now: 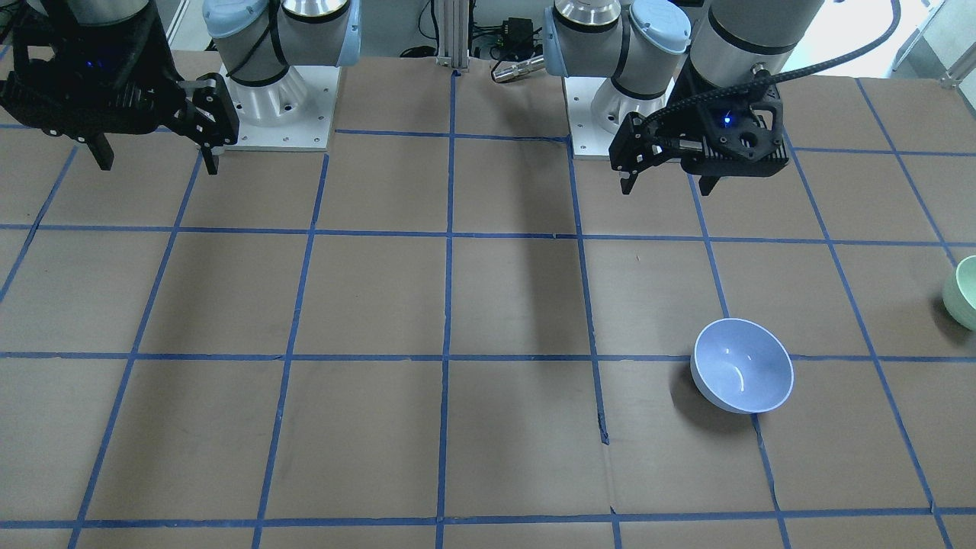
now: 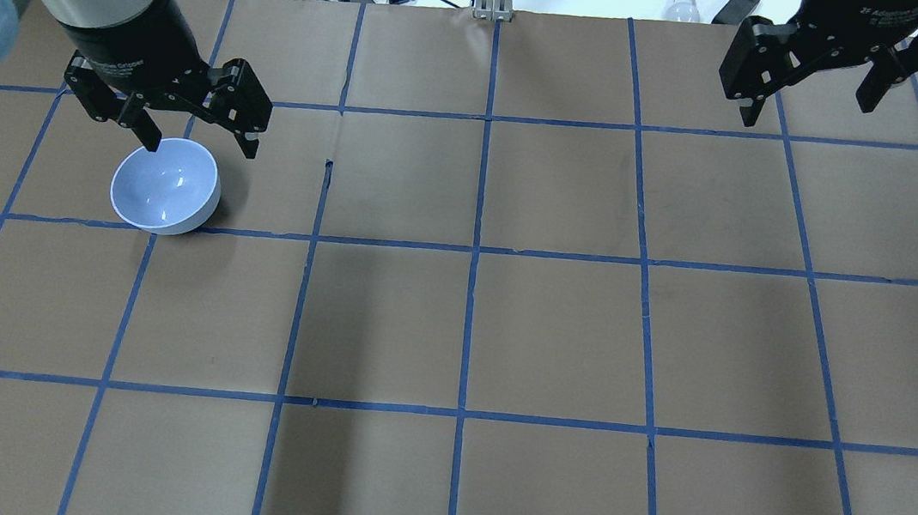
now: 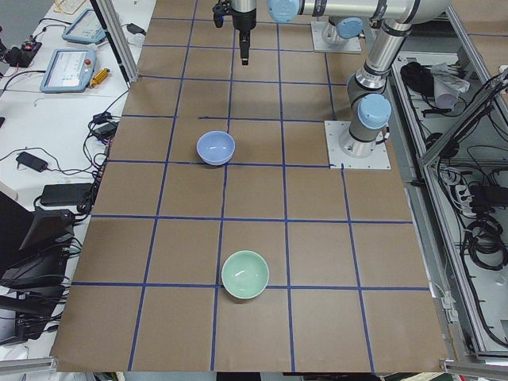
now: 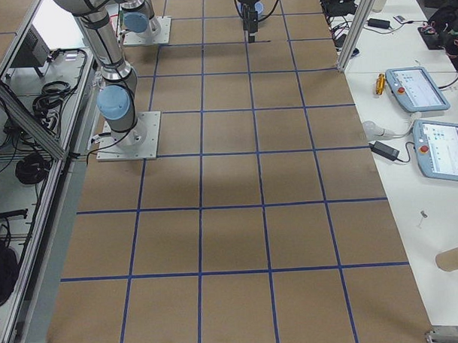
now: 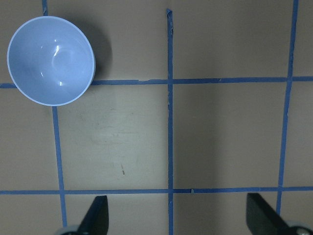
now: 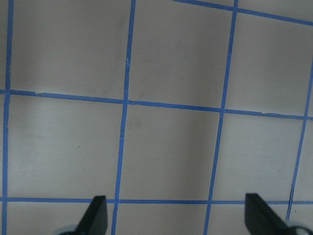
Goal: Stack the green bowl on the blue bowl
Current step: 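Raise the left gripper up from above the light blue bowl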
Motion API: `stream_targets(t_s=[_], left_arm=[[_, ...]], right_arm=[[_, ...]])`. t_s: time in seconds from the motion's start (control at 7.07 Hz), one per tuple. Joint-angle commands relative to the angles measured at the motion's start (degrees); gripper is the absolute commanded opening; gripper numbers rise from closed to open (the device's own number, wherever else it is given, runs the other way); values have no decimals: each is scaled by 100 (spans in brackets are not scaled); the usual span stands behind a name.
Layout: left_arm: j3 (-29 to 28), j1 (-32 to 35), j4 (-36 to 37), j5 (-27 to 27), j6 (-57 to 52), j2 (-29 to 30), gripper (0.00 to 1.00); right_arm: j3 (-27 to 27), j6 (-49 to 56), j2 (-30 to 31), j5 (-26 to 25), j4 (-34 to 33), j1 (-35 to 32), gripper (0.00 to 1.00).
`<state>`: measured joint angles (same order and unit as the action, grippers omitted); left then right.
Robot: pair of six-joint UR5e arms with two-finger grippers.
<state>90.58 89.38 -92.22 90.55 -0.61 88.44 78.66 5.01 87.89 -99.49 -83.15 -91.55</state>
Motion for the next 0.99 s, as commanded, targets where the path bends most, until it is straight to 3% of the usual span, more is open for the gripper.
stream_targets(t_s=[0.0,0.28,0.57,0.85], left_arm=[[3,0,2,-2,-1,-10,100],[-14,-35,2,7,-79,-2,100],[-49,-114,55,50,-979,7,100],[-76,-1015,-15,33,-2041,-37,100]], right_arm=[[0,0,0,0,0,-3,100],[0,0,0,0,0,6,100],[0,0,0,0,0,6,100],[0,0,0,0,0,6,100]])
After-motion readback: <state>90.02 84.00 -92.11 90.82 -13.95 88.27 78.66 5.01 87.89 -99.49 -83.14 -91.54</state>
